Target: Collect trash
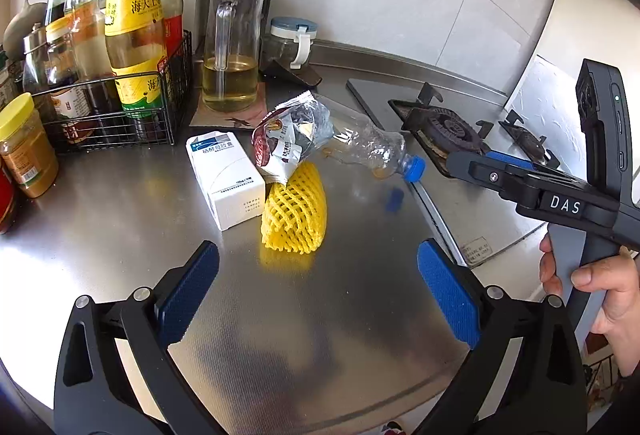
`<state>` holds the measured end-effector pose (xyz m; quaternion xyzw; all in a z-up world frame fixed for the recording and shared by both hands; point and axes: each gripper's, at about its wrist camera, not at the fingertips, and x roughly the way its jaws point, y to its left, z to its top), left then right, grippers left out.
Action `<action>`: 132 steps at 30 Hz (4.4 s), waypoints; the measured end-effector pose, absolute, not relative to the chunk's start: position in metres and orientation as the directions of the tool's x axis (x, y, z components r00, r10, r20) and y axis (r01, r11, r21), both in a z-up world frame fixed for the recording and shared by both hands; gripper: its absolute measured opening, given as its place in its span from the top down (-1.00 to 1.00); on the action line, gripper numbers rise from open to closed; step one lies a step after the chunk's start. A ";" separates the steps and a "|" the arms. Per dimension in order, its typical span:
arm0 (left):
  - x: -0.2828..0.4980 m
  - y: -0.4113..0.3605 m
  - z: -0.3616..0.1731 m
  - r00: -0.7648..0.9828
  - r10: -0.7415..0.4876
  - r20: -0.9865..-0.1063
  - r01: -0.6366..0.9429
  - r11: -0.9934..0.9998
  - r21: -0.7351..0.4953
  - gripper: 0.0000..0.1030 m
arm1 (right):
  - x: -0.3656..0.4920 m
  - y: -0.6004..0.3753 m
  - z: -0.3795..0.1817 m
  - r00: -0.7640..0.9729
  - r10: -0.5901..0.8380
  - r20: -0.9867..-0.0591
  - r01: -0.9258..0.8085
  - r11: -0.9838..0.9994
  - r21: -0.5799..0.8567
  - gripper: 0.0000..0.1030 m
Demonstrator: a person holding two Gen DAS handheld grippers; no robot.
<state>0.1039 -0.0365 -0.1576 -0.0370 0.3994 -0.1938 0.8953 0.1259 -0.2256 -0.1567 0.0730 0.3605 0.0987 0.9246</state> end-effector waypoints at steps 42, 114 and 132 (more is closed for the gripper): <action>0.143 -0.048 -0.195 0.531 -0.382 -0.756 0.304 0.919 -0.252 0.84 | 0.188 -0.209 -0.201 0.610 0.315 -0.727 -0.262 0.946 0.191 -0.13; -0.088 -0.023 -0.466 0.098 -0.269 -0.958 0.170 0.953 -0.250 0.84 | -0.061 -0.176 -0.476 0.177 0.269 -0.947 0.124 0.948 0.292 -0.13; -0.052 -0.026 -0.511 0.033 -0.297 -0.954 0.146 0.946 -0.289 0.33 | -0.019 -0.169 -0.534 0.082 0.288 -0.954 0.257 0.919 0.300 -0.28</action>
